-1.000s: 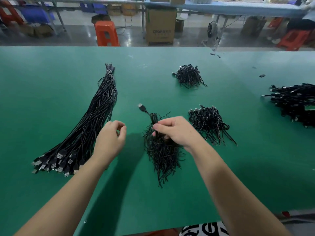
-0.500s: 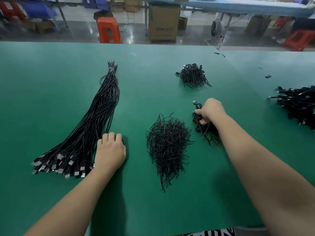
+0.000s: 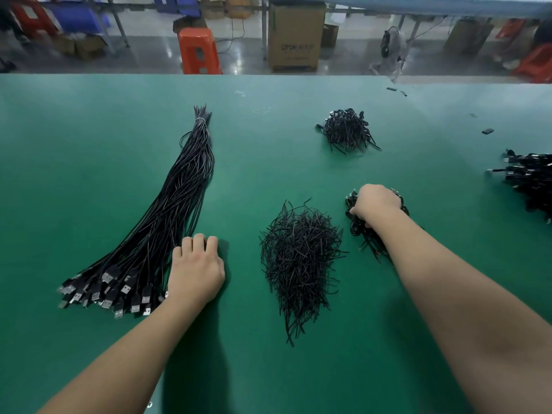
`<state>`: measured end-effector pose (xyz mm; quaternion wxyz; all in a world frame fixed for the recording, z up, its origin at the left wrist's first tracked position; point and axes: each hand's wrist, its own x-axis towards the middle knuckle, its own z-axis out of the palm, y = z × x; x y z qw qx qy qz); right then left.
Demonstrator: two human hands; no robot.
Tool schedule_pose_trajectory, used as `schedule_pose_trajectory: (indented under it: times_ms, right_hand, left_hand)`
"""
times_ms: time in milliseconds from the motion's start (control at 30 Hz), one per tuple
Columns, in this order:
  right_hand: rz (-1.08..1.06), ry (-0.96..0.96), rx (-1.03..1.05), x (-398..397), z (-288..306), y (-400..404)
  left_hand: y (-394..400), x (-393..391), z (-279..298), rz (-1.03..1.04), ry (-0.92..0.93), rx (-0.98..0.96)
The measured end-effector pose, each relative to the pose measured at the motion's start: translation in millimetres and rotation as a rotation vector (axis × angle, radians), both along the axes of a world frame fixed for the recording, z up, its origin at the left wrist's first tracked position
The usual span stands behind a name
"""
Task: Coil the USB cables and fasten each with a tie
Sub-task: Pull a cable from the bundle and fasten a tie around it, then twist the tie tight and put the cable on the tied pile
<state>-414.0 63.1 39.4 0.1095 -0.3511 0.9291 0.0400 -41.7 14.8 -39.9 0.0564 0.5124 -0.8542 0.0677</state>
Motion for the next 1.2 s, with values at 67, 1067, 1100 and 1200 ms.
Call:
schedule_pose_trajectory:
  times_ms: [67, 1067, 1100, 1200]
  right_hand:
    - [0.02, 0.041, 0.032, 0.3, -2.3, 0.7]
    - [0.272, -0.761, -0.386, 269.5, -47.8, 0.7]
    - [0.267, -0.75, -0.403, 273.3, -53.0, 3.5]
    - [0.345, -0.668, -0.433, 276.4, -64.5, 10.9]
  left_hand:
    - [-0.5, 0.4, -1.4, 0.001, 0.0, 0.005]
    - [3.8, 2.9, 5.6, -0.028, -0.04, 0.003]
    - [3.3, 3.9, 5.0, -0.033, -0.042, 0.002]
    - [4.2, 3.9, 3.6, -0.034, -0.003, -0.026]
